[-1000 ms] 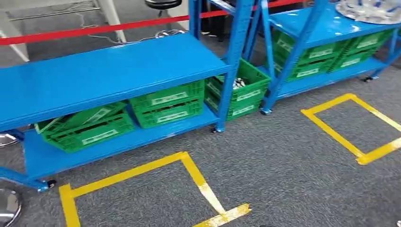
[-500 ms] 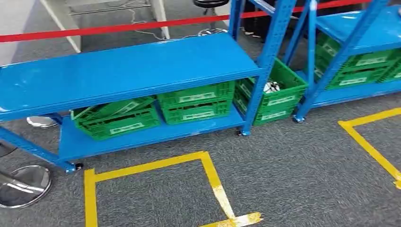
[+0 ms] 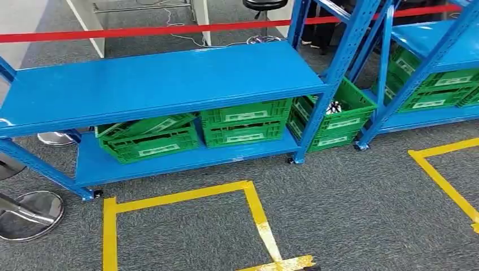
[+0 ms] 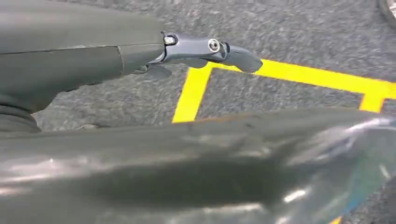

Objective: Take the parts from the cabinet and place them on the table.

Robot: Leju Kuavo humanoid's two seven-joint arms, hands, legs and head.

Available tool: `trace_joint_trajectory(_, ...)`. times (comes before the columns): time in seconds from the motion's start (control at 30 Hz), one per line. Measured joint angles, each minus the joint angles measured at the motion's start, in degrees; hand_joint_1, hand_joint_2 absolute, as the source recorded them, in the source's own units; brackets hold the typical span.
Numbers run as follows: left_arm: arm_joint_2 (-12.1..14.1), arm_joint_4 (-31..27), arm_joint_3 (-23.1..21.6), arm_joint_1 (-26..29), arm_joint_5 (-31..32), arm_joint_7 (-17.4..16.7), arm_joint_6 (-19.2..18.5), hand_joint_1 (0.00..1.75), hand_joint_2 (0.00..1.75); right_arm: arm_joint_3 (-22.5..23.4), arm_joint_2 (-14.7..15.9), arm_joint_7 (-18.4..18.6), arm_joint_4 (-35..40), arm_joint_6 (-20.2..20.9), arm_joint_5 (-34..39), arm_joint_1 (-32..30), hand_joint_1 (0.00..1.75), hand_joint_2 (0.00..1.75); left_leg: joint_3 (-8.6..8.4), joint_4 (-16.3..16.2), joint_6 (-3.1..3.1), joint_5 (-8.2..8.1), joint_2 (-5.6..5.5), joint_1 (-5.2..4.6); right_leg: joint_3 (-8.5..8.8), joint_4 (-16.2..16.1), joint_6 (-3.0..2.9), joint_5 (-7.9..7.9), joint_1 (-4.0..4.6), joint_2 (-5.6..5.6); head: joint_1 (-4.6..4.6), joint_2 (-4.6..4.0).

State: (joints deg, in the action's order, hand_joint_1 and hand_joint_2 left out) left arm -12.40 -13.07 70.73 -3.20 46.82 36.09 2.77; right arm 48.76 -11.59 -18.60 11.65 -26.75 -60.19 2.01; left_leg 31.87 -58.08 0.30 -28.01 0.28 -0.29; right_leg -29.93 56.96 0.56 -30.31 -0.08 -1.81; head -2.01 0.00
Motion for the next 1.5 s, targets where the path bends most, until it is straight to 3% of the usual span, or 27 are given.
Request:
trace_joint_trajectory(0.13,0.7,-0.1,0.0,0.2,0.5,1.3,-0.2,0.0,0.0,1.2,-0.2,0.1,0.0,-0.1,1.6,-0.4,0.0,0.0,0.07,-0.3,0.46,-0.18,0.0,-0.33,0.32,0.0,0.5,0.03,-0.27,0.0,0.02,0.0)
trace_joint_trajectory(0.23,0.7,-0.1,-0.2,0.1,1.7,1.8,-0.2,0.0,0.0,2.2,-0.3,0.1,0.0,0.5,2.9,-0.5,0.0,0.0,0.18,0.0,1.47,-0.56,-0.01,-0.6,0.47,-0.5,1.29,0.0,-0.52,-0.09,0.09,0.0)
trace_joint_trajectory(0.3,0.7,-0.1,-0.3,0.1,2.0,2.0,-0.3,0.0,0.0,2.9,-0.3,0.2,0.0,0.8,3.8,-0.8,0.0,0.0,-0.43,0.7,2.17,-0.34,-0.27,-0.23,1.02,0.8,2.04,1.01,-0.5,-0.14,0.09,0.0)
trace_joint_trajectory(0.37,0.5,-0.1,-0.5,-0.1,1.4,2.3,-0.6,0.0,0.0,3.7,-0.3,0.1,0.0,0.7,4.5,-0.9,0.0,0.0,-1.19,1.1,2.51,-0.18,-0.3,0.15,-0.92,4.2,2.07,-2.0,-0.55,1.06,-0.26,0.02)
trace_joint_trajectory(0.47,-0.3,-0.1,-0.1,-0.4,-1.2,2.6,-1.7,0.0,0.0,4.7,-0.2,0.4,0.0,1.0,4.5,-1.1,0.0,0.0,-1.21,1.1,2.61,-0.34,-0.34,0.17,-7.72,16.3,2.44,-7.19,-0.64,1.6,-0.44,0.02)
trace_joint_trajectory(0.5,-0.5,-0.1,0.1,-0.4,-2.0,2.6,-2.1,0.0,0.0,4.8,-0.2,0.6,0.0,1.2,4.2,-1.1,0.0,0.0,-1.36,1.0,2.49,-0.46,-0.4,0.19,-9.01,17.7,2.54,-7.06,-0.67,1.59,-0.48,0.0)
trace_joint_trajectory(0.53,-0.6,-0.1,0.4,-0.5,-2.4,2.6,-2.5,0.0,0.0,4.9,-0.1,0.6,0.0,1.4,4.0,-1.1,0.0,0.0,-1.58,1.0,2.34,-0.66,-0.5,0.27,-8.9,16.5,2.59,-5.58,-0.72,1.58,-0.46,0.0)
trace_joint_trajectory(0.63,-0.9,-0.1,0.5,-0.8,-2.5,2.6,-3.1,0.0,0.0,5.0,0.0,-0.7,0.0,1.8,3.7,-1.0,0.0,0.0,-2.88,1.0,1.34,-1.58,-0.78,0.64,-3.26,2.5,2.74,3.12,-1.19,1.68,-0.5,0.0)
trace_joint_trajectory(0.67,-0.9,-0.1,0.5,-1.0,-2.5,2.6,-3.3,0.0,0.0,5.0,0.0,-1.3,0.0,2.0,3.7,-0.9,0.0,0.0,-3.11,0.8,0.96,-1.82,-0.83,0.54,-2.94,1.6,2.61,0.94,-0.85,1.98,-0.48,0.0)
trace_joint_trajectory(0.7,-0.8,-0.1,0.6,-1.2,-2.6,2.6,-3.5,0.0,0.0,5.0,0.0,-2.3,0.0,2.1,3.8,-0.6,0.0,0.0,-2.77,0.6,0.51,-2.04,-0.94,0.43,-2.97,1.3,1.42,-0.8,-0.71,1.73,-0.5,0.02)
trace_joint_trajectory(0.73,-0.9,-0.1,0.6,-1.4,-2.6,2.6,-3.7,0.0,0.0,5.0,0.0,-3.3,0.0,2.2,3.8,-0.5,0.0,0.0,-2.68,0.6,0.05,-2.46,-0.92,0.43,-2.27,1.3,0.93,0.73,-0.63,1.75,-0.44,0.0)
trace_joint_trajectory(0.77,-0.9,-0.1,0.6,-1.5,-2.5,2.6,-3.8,0.0,0.0,5.0,0.0,-4.4,0.0,2.3,3.7,-0.5,0.0,0.0,-3.4,0.2,-0.35,-2.25,-0.93,0.47,-2.82,1.3,0.37,0.74,-0.6,1.64,-0.22,0.0)
trace_joint_trajectory(0.83,-0.9,-0.1,0.6,-1.9,-2.3,2.6,-3.9,0.0,0.0,5.0,0.0,-5.5,0.1,2.4,3.2,-0.2,0.0,0.0,-3.43,-0.7,-0.73,-2.79,-0.83,0.67,-1.08,1.1,-0.23,0.67,-0.88,1.5,-0.15,0.0)
trace_joint_trajectory(0.87,-1.0,-0.1,0.6,-2.2,-2.1,2.6,-3.9,0.0,0.0,5.0,0.0,-5.7,0.1,2.6,2.9,0.0,0.0,0.0,-2.32,-3.2,-1.09,-3.38,-0.66,0.67,-0.69,1.2,-0.35,0.62,-0.88,1.47,0.11,0.02)
trace_joint_trajectory(0.97,-1.1,-0.1,0.6,-2.7,-1.9,2.2,-3.5,0.0,0.0,4.8,0.0,-5.1,0.1,2.6,0.8,0.4,0.0,0.0,4.97,-15.0,-1.57,-7.8,-0.63,0.68,0.22,1.2,-0.95,-0.41,-0.77,1.37,0.35,0.0)
trace_joint_trajectory(1.0,-1.1,-0.1,0.6,-2.6,-2.0,2.2,-3.4,0.0,0.0,4.6,0.0,-4.2,0.1,3.0,0.0,0.5,0.0,0.0,7.08,-17.1,-1.5,-9.16,-0.63,0.68,0.87,1.2,-1.02,-1.0,-0.71,1.47,0.37,0.0)
trace_joint_trajectory(1.03,-1.1,-0.1,0.6,-2.6,-2.2,2.2,-3.4,0.0,0.0,4.4,0.0,-3.5,0.1,3.2,-0.4,0.5,0.0,0.0,7.67,-16.6,-1.3,-9.12,-0.63,0.66,1.56,1.2,-0.98,-1.55,-0.65,1.59,0.35,0.0)
trace_joint_trajectory(1.07,-1.1,-0.1,0.6,-2.6,-2.5,2.2,-3.4,0.0,0.0,4.2,0.0,-2.9,0.1,3.3,-0.8,0.4,0.0,0.0,7.48,-14.4,-1.0,-7.93,-0.63,0.62,2.39,1.2,-0.93,-2.19,-0.58,1.62,0.35,0.0)
trace_joint_trajectory(1.1,-1.1,-0.1,0.6,-2.6,-2.7,2.2,-3.5,0.0,0.0,4.0,0.0,-2.5,0.1,3.5,-0.9,0.4,0.0,0.0,6.8,-10.9,-0.56,-5.29,-0.63,0.5,3.29,1.1,-0.89,-2.8,-0.48,1.62,0.37,0.0)
trace_joint_trajectory(1.17,-1.0,-0.1,0.8,-2.2,-3.1,2.2,-3.6,0.0,0.0,3.8,0.0,-2.0,0.0,3.8,-1.0,0.3,0.0,0.0,5.91,-2.9,1.05,4.07,-0.26,-0.25,4.04,1.0,-0.85,-4.12,-0.41,1.48,0.39,0.0)
trace_joint_trajectory(1.2,-1.0,-0.1,0.9,-2.1,-3.1,2.1,-3.4,0.0,0.0,3.8,0.0,-1.6,-0.1,3.9,-1.0,0.5,0.0,0.0,6.07,-3.7,1.13,1.58,-0.31,-0.54,4.73,1.0,-0.37,-4.7,-0.13,1.89,0.48,0.0)
trace_joint_trajectory(1.23,-1.1,-0.1,0.9,-2.0,-3.1,2.0,-3.2,0.0,0.0,3.7,0.0,-1.1,-0.1,3.9,-1.1,0.7,0.0,0.0,5.39,-3.2,1.11,1.84,-0.55,-0.6,4.87,0.6,-0.03,-5.49,-0.08,1.59,0.76,0.0)
trace_joint_trajectory(1.27,-1.2,-0.1,0.9,-1.8,-3.1,1.9,-2.9,0.0,0.0,3.6,0.1,-1.0,-0.1,3.9,-1.1,0.6,0.0,0.0,5.08,-2.7,1.31,1.79,-0.69,-0.51,6.6,0.9,0.32,-5.01,-0.04,1.62,0.61,0.0)
trace_joint_trajectory(1.3,-1.2,-0.1,1.0,-1.9,-3.0,1.6,-2.7,0.0,0.0,3.5,0.1,-0.7,-0.1,3.8,-1.1,0.7,0.0,0.0,4.57,-2.4,1.61,1.59,-0.78,-0.43,6.77,0.8,0.78,-4.66,-0.05,1.55,0.63,0.0)
trace_joint_trajectory(1.37,-1.4,-0.1,1.0,-1.8,-2.9,1.2,-2.3,0.0,0.0,3.5,0.2,0.0,0.0,3.8,-1.1,0.8,0.0,0.0,2.33,-1.6,2.2,1.24,-0.96,0.05,6.01,3.4,1.04,-5.55,-0.05,1.68,0.3,-0.02)
trace_joint_trajectory(1.43,-1.4,-0.1,1.0,-1.8,-2.6,0.9,-2.4,0.0,0.0,3.4,0.2,0.3,0.0,3.7,-1.1,1.0,0.0,0.0,1.73,-1.5,2.45,0.48,-0.99,0.04,0.41,11.8,1.68,-7.41,-0.11,1.73,-0.22,0.0)
trace_joint_trajectory(1.5,-1.3,-0.1,1.0,-1.5,-2.3,0.6,-2.5,0.0,0.0,3.4,0.2,0.2,0.0,3.3,-0.6,0.8,0.0,0.0,0.77,-1.5,2.48,-0.7,-1.12,0.0,-5.11,17.4,1.84,-11.52,-0.1,1.72,-0.35,0.02)
